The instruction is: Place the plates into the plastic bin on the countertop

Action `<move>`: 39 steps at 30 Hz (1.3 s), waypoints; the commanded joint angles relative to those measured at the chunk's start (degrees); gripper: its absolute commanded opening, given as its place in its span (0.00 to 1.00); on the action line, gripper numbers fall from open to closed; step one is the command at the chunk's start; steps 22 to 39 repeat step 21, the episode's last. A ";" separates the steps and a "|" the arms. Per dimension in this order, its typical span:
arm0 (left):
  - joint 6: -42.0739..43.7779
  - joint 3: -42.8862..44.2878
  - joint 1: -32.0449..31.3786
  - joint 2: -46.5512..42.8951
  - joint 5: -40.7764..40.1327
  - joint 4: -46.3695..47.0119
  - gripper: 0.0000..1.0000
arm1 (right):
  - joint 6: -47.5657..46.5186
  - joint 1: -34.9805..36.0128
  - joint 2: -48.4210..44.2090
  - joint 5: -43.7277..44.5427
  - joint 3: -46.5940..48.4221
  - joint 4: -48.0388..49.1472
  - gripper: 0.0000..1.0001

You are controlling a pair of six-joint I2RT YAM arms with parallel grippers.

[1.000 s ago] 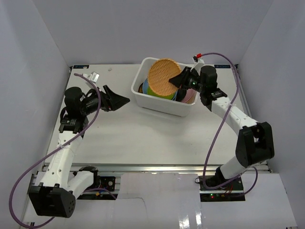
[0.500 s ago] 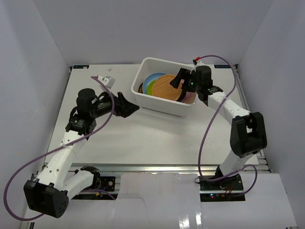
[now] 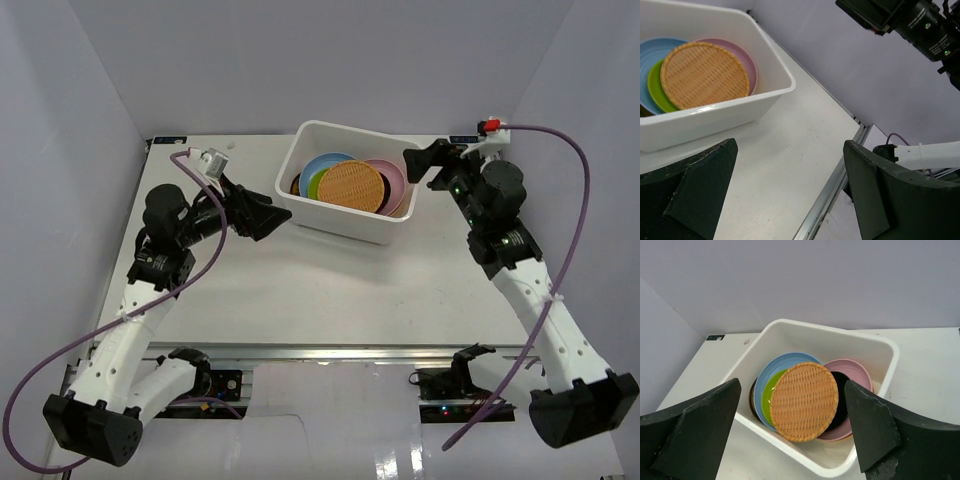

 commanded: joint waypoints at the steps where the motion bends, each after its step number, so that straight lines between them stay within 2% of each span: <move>1: -2.48 2.37 -0.29 -4.37 1.70 5.95 0.98 | -2.35 -0.20 -8.19 4.02 -3.75 -1.45 0.90; 7: -1.34 3.16 -0.29 -11.22 -5.41 7.37 0.98 | -2.70 -0.20 -26.20 9.11 -10.70 -1.97 0.90; 13: -0.46 3.69 -0.21 -15.71 -15.60 2.62 0.98 | -2.08 -0.20 -35.11 12.46 -13.78 -2.06 0.90; 20: -0.99 0.79 -0.21 -18.09 -18.69 0.26 0.98 | -1.38 -0.20 -33.19 10.53 -12.29 -5.22 0.90; 39: -0.99 1.13 -0.29 -17.83 -18.78 -0.28 0.98 | -1.29 -0.20 -32.67 10.01 -11.42 -5.57 0.90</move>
